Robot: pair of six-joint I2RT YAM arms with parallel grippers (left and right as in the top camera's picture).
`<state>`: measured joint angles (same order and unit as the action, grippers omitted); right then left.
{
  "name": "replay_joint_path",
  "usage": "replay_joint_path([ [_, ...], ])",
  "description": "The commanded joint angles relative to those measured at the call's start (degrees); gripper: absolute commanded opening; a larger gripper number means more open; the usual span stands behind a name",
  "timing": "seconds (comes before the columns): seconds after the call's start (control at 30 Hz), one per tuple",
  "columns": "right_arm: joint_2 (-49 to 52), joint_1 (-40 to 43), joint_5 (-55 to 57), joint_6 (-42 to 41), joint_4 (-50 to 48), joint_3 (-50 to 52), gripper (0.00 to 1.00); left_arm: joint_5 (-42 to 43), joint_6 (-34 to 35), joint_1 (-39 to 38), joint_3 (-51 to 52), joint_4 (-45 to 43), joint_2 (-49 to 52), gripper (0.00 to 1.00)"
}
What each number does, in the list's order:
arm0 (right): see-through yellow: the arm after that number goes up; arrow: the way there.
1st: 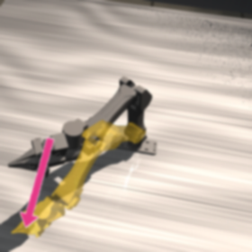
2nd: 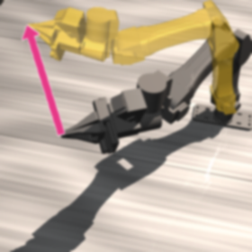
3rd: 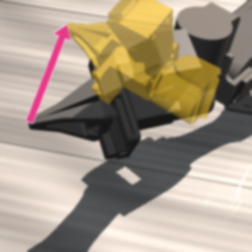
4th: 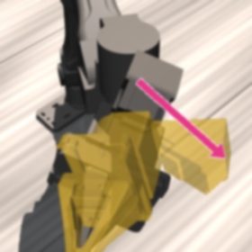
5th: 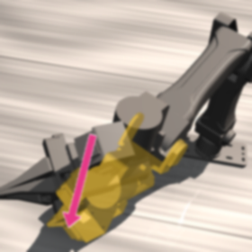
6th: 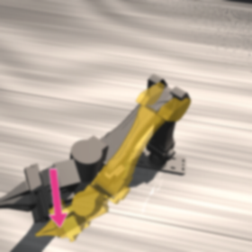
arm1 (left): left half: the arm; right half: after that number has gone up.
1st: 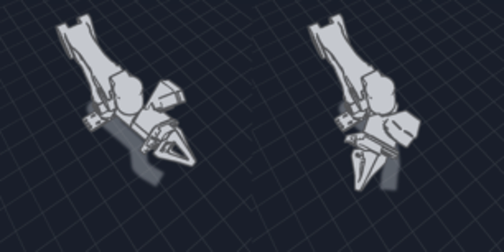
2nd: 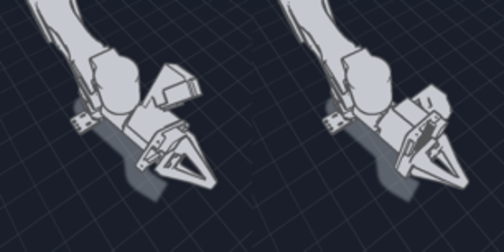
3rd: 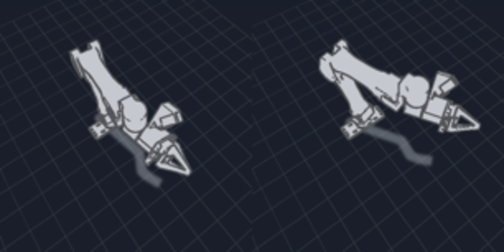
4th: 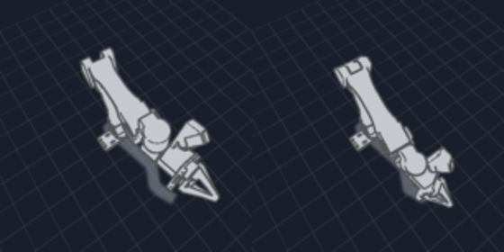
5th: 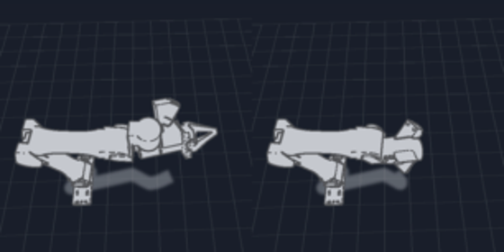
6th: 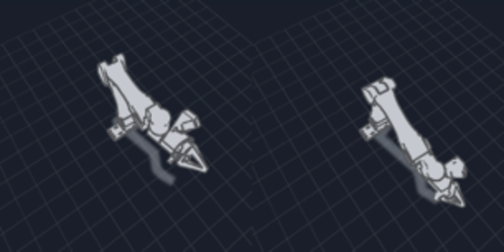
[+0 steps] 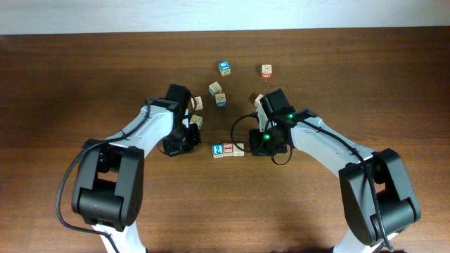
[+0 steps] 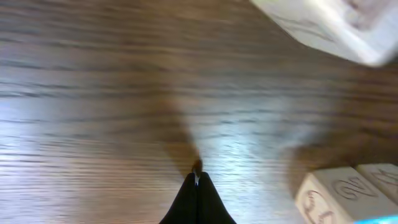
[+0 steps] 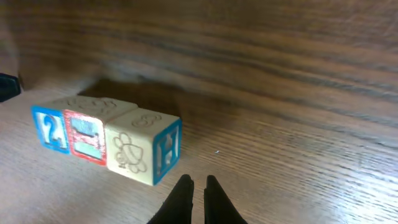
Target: Rotate 3 blocks
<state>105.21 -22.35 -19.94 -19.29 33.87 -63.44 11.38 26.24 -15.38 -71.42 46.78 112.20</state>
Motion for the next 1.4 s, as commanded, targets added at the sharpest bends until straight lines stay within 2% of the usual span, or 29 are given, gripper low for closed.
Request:
replay_joint_path([
  [0.0, 0.33, 0.24, -2.84, 0.39, -2.86, 2.29, 0.1, 3.48, 1.38, -2.43, 0.42, -2.45, 0.46, 0.0],
  [0.2, 0.33, -0.87, -3.87, 0.42, -4.35, 2.43, 0.11, 8.63, 1.07, -4.63, 0.42, -6.51, 0.46, 0.0],
  [0.43, 0.33, -2.12, -3.82, 0.42, -4.76, 2.43, 0.11, 8.79, 1.11, -4.76, 0.42, -9.68, 0.46, 0.0],
  [0.63, 0.31, 0.63, -1.44, 0.68, -0.04, 1.11, 0.11, -0.57, 1.11, -4.72, 0.42, -7.67, 0.46, 0.0],
  [0.73, 0.31, 0.61, -0.9, 0.68, 4.04, -4.76, 0.12, -1.95, 1.11, -4.61, 0.42, -6.16, 0.46, 0.0],
  [0.77, 0.31, 0.48, -0.33, 1.01, 4.37, -7.28, 0.11, -4.94, 1.11, -4.26, 0.39, -6.25, 0.46, 0.04],
  [0.83, 0.31, -1.14, 5.35, 3.23, 1.2, -10.29, 0.12, -12.96, 1.11, -1.79, 0.39, -6.93, 0.46, 0.04],
  [0.87, 0.35, -1.9, 5.66, 4.57, -0.66, -10.29, 0.15, -13.33, 1.11, -0.76, 0.39, -7.08, 0.46, 0.03],
  [1.0, 5.77, -5.55, 1.97, 7.06, -6.54, -10.29, 0.15, -13.33, 1.07, 2.91, 0.39, -6.88, 0.46, 0.03],
  [1.17, 8.9, -8.94, 1.14, 6.86, -7.78, -10.27, 0.14, -13.31, 0.46, 6.73, 0.39, -5.86, 0.46, 0.03],
  [1.37, 9.62, -9.51, 2.19, 6.86, -8.63, -10.29, 0.13, -13.31, -0.17, 6.93, 0.39, -5.53, 0.46, 0.02],
])
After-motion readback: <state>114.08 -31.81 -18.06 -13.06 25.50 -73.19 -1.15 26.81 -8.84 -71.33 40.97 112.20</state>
